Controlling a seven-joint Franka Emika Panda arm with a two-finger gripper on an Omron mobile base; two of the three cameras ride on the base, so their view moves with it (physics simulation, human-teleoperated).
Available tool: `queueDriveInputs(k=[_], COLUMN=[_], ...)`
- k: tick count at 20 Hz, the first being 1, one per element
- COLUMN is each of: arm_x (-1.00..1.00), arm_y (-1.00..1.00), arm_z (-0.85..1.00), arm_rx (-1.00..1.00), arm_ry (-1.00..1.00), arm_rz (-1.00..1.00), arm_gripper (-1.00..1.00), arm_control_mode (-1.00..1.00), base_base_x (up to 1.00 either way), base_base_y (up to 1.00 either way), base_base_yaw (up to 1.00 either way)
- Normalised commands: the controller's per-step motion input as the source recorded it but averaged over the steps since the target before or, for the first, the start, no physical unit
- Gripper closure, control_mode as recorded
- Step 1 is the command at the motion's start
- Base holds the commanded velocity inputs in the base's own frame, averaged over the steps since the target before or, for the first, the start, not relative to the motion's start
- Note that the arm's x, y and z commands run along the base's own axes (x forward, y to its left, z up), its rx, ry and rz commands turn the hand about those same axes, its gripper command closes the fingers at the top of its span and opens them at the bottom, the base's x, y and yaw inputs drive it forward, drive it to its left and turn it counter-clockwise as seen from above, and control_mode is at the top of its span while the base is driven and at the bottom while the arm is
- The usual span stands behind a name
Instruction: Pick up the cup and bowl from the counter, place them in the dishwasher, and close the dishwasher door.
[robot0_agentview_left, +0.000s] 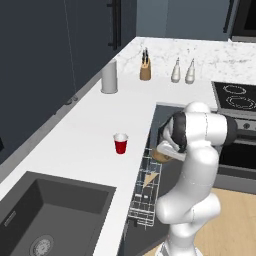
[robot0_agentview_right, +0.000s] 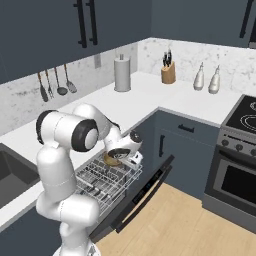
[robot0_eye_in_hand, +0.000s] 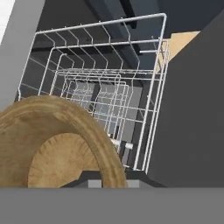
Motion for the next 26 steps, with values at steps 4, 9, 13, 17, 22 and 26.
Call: queueDriveInputs(k=[4, 9, 13, 17, 22, 26], arm_x=[0.18, 0.46, 0.49, 0.46, 0.42, 0.35], arm_y=[0.00, 0.00, 0.02, 0.17, 0.23, 0.12], arm_z=[-0.49, -0.45, -0.45, -0.30, -0.19, -0.40], arm_rx=[0.15, 0.05, 0.01, 0.00, 0.00, 0.00], arm_ry=[-0.09, -0.03, -0.02, 0.00, 0.00, 0.00], arm_rz=[0.05, 0.00, 0.00, 0.00, 0.00, 0.00], arm_gripper=[1.00, 1.00, 1.00, 1.00, 1.00, 1.00], arm_control_mode=[-1.00, -1.00, -1.00, -1.00, -1.00, -1.00], base_base_x=[0.00, 0.00, 0.00, 0.00, 0.00, 0.00], base_base_y=[0.00, 0.00, 0.00, 0.00, 0.00, 0.00], base_base_yaw=[0.00, 0.00, 0.00, 0.00, 0.00, 0.00])
